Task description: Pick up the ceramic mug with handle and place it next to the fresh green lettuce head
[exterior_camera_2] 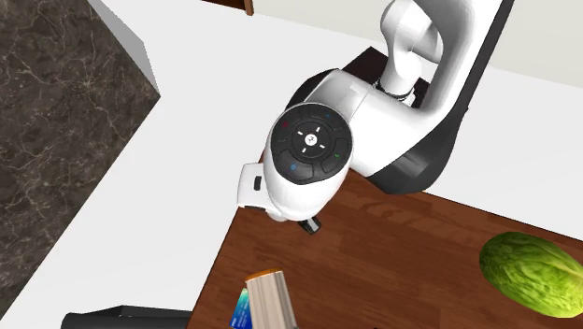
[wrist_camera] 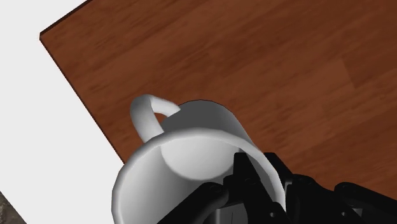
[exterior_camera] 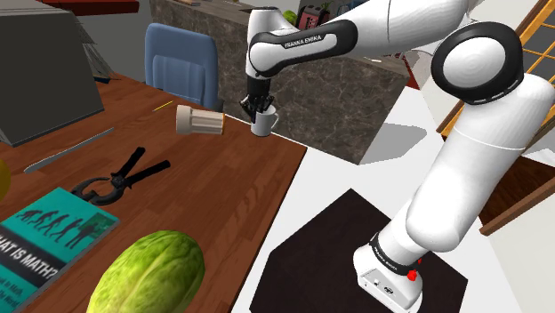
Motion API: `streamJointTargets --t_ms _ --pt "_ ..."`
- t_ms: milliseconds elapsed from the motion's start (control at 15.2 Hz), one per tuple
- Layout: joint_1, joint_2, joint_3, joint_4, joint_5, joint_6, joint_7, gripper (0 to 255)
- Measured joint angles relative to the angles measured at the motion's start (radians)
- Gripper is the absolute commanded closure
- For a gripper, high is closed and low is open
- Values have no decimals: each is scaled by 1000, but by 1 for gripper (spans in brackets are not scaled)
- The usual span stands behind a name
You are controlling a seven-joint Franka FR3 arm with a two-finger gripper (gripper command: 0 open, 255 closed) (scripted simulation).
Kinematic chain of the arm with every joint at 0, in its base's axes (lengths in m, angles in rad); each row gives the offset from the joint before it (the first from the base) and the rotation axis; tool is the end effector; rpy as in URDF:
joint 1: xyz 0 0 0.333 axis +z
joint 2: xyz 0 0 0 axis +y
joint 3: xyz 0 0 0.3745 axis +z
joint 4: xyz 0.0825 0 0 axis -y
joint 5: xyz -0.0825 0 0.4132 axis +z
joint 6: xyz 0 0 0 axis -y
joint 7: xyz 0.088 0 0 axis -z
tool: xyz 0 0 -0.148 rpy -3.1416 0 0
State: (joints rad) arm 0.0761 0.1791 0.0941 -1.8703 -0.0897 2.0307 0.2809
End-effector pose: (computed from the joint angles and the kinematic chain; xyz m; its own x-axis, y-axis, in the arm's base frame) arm 0.6306 0.0974 0.4208 0.9974 -0.0715 -0.0007 -0.0713 -0.9953 0.0656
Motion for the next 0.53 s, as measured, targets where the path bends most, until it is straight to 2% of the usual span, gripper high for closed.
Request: streamJointTargets --t_ms 528 --pt "-2 -30 0 66 7 -96 -12 255"
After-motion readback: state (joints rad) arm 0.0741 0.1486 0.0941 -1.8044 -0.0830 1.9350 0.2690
